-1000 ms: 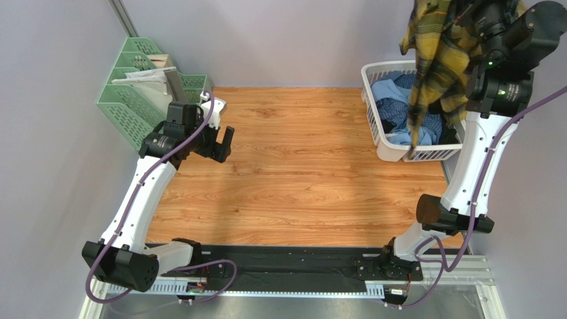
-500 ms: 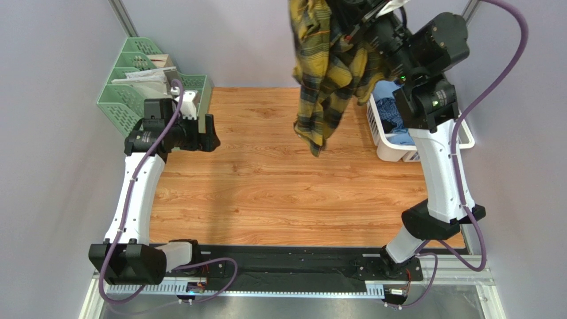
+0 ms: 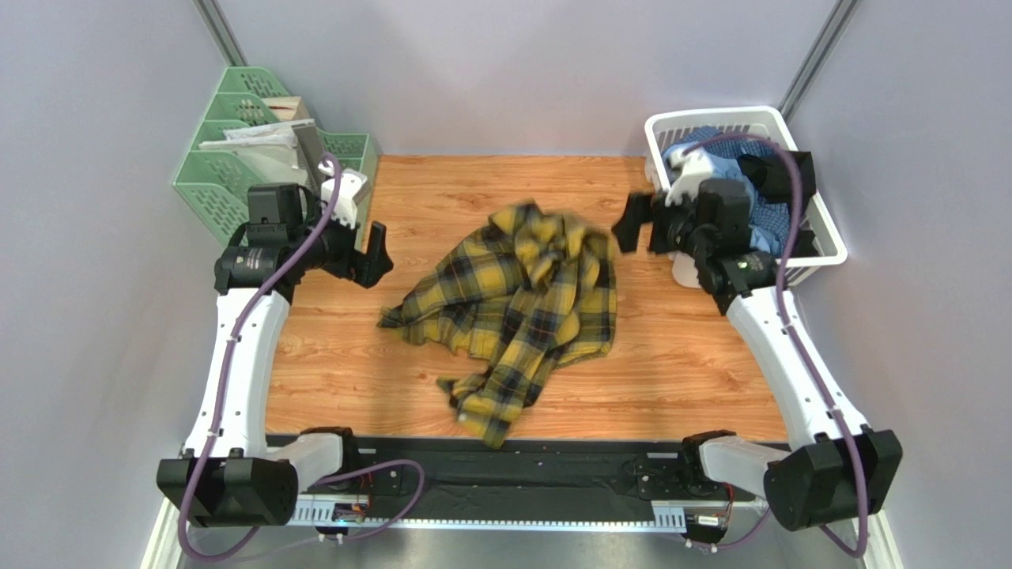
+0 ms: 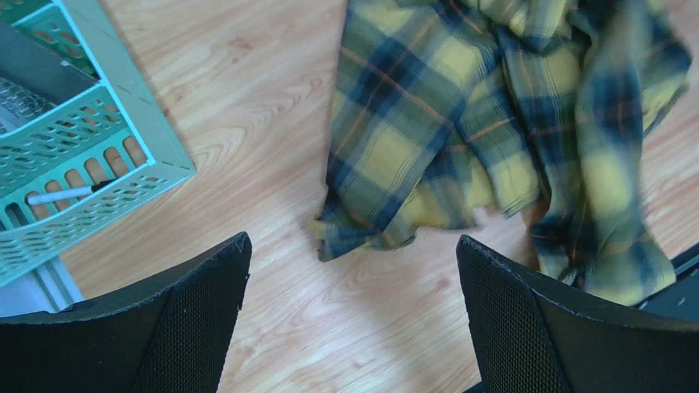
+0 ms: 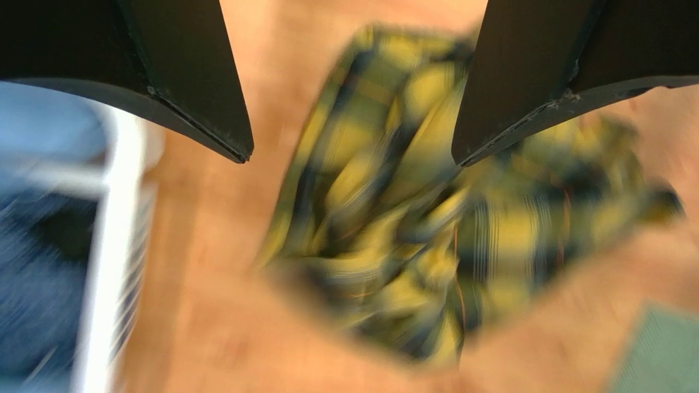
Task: Fold and stack the long sleeve shirts
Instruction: Move the shirt to the center of the board, then flatten the shirt out
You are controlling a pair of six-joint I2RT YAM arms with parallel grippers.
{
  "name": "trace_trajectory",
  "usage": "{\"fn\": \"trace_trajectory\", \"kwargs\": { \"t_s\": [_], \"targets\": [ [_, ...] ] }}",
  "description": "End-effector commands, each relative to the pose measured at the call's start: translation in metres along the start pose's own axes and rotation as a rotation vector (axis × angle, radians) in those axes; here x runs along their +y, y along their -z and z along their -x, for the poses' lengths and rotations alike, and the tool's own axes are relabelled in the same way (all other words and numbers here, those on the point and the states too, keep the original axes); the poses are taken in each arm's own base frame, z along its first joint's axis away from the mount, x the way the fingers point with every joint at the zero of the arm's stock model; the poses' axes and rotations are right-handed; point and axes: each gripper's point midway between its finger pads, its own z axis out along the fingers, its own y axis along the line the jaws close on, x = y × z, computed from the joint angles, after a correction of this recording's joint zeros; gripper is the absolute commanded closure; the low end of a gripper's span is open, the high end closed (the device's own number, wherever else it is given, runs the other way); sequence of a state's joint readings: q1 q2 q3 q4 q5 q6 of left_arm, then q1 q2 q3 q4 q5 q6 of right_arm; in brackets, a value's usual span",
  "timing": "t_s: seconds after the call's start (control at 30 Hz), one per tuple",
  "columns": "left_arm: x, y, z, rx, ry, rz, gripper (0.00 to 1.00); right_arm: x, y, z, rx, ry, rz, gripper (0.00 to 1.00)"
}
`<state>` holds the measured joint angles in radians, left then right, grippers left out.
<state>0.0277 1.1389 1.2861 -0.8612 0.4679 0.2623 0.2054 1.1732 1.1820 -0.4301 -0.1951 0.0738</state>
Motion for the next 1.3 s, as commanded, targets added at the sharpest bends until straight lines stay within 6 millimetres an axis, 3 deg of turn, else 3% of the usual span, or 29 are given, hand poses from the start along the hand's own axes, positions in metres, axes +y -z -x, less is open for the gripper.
{"fn": "trace_trajectory", "kwargs": {
  "t_s": [0.0,0.03,0.17,0.23,0.37,0.4,0.5,0.6,0.73,0.93,1.07,1.1,1.27],
  "targets": [
    [-0.003,-0.018,-0.036,0.125,-0.199,-0.097,0.01,0.023,0.016,-0.081,0.204,0.003,0.159,0.0],
    [0.0,-0.028,-0.045,0.169,-0.189,-0.112,0.01,0.027,0.017,-0.097,0.234,-0.005,0.187,0.0],
    [-0.025,-0.058,-0.077,0.29,-0.192,-0.247,0.04,0.038,0.007,-0.12,0.305,-0.031,0.255,0.06],
    [-0.036,-0.071,-0.091,0.343,-0.193,-0.303,0.07,0.058,0.004,-0.129,0.338,-0.033,0.337,0.09],
    [-0.051,-0.087,-0.109,0.392,-0.116,-0.362,0.07,0.085,-0.009,-0.166,0.402,0.135,0.411,0.07],
    [-0.051,-0.09,-0.112,0.409,-0.098,-0.367,0.07,0.088,-0.014,-0.183,0.469,0.149,0.421,0.07],
    [-0.049,-0.093,-0.113,0.417,-0.042,-0.372,0.07,0.103,-0.026,-0.203,0.568,0.194,0.448,0.09],
    [-0.044,-0.092,-0.11,0.401,0.017,-0.372,0.06,0.124,-0.038,-0.202,0.522,0.265,0.458,0.11],
    [-0.035,-0.083,-0.111,0.393,0.113,-0.392,0.04,0.169,-0.039,-0.207,0.455,0.534,0.524,0.07],
    [-0.022,-0.075,-0.115,0.394,0.13,-0.369,0.01,0.209,-0.036,-0.228,0.451,0.833,0.655,0.0],
    [-0.021,-0.072,-0.112,0.392,0.122,-0.362,0.01,0.228,-0.031,-0.24,0.499,0.913,0.78,0.01],
    [-0.021,-0.071,-0.112,0.394,0.121,-0.361,0.01,0.227,-0.024,-0.252,0.552,0.918,0.819,0.01],
    [-0.019,-0.07,-0.11,0.391,0.107,-0.354,0.01,0.224,-0.011,-0.271,0.609,1.014,0.922,0.03]
  ]
}}
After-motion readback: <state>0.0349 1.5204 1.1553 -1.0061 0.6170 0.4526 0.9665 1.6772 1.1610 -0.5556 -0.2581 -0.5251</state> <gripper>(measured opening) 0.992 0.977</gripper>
